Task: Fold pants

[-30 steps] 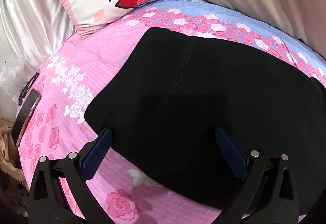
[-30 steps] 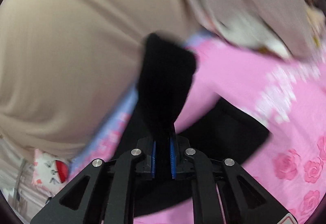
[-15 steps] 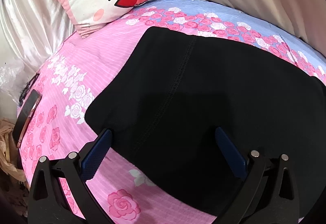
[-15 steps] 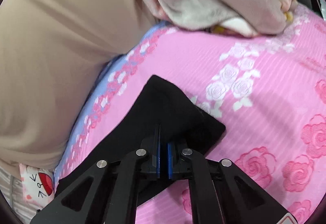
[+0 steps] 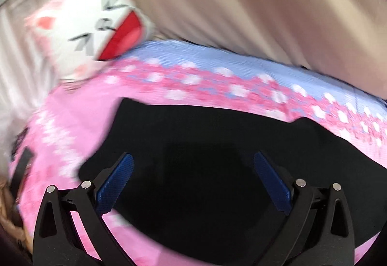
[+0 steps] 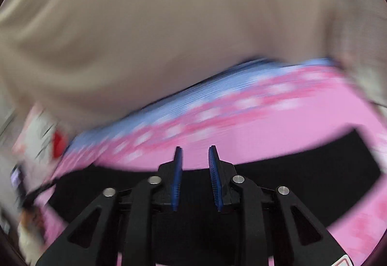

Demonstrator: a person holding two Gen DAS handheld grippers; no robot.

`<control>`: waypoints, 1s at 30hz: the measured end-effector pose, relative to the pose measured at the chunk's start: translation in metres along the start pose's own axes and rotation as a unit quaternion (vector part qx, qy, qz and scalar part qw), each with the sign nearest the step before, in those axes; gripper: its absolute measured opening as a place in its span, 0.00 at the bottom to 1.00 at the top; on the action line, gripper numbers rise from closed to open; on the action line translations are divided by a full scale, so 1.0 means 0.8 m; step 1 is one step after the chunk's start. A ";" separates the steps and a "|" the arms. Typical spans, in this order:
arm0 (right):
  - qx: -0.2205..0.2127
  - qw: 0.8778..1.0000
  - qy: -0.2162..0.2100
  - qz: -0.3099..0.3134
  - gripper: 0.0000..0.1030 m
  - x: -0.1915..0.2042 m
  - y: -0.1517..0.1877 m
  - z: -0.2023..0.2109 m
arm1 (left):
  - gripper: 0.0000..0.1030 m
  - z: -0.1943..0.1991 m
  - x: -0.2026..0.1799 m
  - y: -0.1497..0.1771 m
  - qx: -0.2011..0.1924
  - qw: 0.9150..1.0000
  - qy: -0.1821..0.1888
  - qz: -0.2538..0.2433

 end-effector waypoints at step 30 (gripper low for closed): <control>0.210 0.956 -0.155 0.131 0.00 0.313 0.158 -0.306 | 0.96 -0.080 -0.018 0.046 0.024 1.000 -0.016 -0.008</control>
Point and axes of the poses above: each gripper's, at about its wrist camera, not at the fingertips, and z roughly against the way its jaws point, x to its left, y to its underside, the point moved 7 cm from there along -z, roughly the way its jaws point, and after that the axes turned 13 degrees about -x, right-handed, at the moved point
